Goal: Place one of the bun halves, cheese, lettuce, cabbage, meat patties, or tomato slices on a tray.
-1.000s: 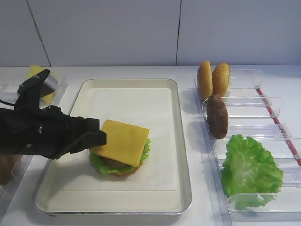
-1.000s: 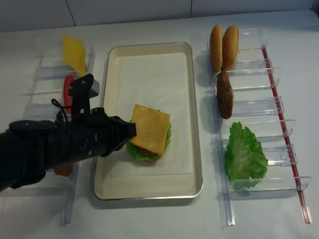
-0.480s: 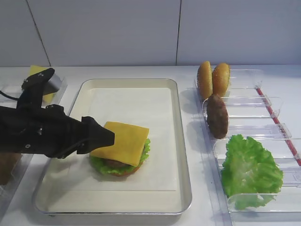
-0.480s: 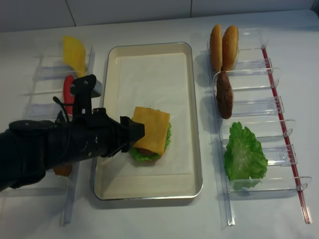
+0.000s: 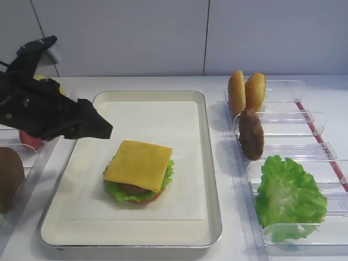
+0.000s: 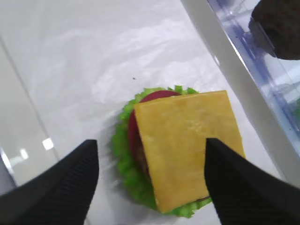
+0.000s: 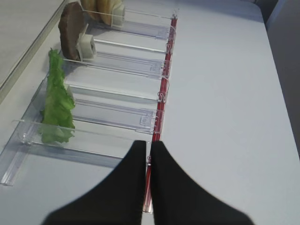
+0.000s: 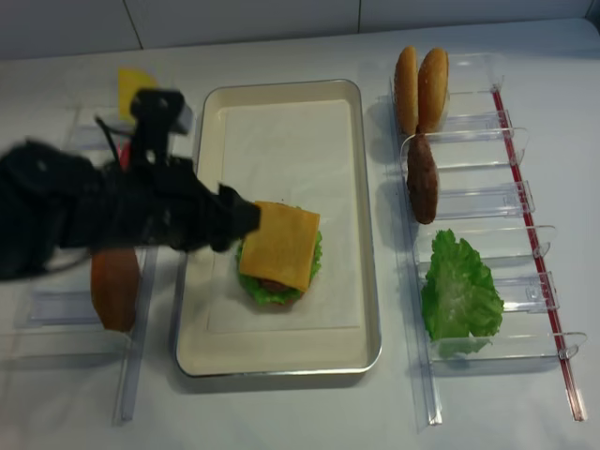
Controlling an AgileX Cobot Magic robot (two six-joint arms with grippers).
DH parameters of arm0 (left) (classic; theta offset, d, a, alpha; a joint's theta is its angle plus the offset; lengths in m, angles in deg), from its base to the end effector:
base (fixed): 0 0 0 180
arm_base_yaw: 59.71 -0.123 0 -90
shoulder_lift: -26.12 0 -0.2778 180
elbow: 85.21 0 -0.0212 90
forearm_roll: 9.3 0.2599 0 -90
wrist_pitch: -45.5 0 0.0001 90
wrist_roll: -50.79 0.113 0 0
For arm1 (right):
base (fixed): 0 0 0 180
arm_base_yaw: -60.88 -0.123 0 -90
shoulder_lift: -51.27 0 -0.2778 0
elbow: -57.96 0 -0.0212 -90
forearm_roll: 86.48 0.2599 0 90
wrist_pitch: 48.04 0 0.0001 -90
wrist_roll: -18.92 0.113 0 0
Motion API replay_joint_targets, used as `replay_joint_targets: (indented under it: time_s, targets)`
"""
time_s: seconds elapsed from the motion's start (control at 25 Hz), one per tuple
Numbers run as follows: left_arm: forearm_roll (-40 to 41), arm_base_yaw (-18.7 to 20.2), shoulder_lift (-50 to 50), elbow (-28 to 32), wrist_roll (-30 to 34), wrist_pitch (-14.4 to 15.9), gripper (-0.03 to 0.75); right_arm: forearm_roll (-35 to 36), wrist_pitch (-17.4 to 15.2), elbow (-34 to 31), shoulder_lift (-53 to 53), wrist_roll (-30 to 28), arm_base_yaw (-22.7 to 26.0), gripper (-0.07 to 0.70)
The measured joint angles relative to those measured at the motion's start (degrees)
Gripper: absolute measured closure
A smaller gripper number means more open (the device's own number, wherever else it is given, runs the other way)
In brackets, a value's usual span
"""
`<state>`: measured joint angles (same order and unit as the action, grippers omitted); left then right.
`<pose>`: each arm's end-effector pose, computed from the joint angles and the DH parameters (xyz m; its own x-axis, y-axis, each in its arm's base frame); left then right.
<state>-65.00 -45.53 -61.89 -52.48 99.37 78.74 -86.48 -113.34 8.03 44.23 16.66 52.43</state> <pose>0.2666 -0.1202 0.2077 -0.7722 0.1595 -0.6151 0.4651 0.8014 -0.3761 0.0258 0.0038 0.2561 -0.5219 -0.1174 -0.8449 -0.1677 0.9853 -0.0333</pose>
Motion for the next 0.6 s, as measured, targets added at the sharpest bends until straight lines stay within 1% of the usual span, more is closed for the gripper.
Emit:
replay_joint_targets:
  time_s: [0.16,0.24,0.32,0.4,0.48,0.6]
  targets:
    - [15.35,-4.93,0.0,-6.97,-12.75,8.2,0.248,0.0,0.0,0.0,0.0,0.0,0.0,0.085]
    - [23.15,-6.24,0.0,-10.77,-18.27,11.57,0.248,0.0,0.0,0.0,0.0,0.0,0.0,0.085]
    - [30.53,-6.66,0.0,-14.04,-24.08,14.72,0.248,0.0,0.0,0.0,0.0,0.0,0.0,0.085]
    - [37.74,-6.71,0.27,-16.91,-28.69,17.11,0.248,0.0,0.0,0.0,0.0,0.0,0.0,0.085]
    - [42.81,-6.71,1.42,-18.63,-32.4,19.22,0.248,0.0,0.0,0.0,0.0,0.0,0.0,0.085]
    - [47.63,-6.71,4.68,-20.02,-35.55,21.83,0.248,0.0,0.0,0.0,0.0,0.0,0.0,0.085]
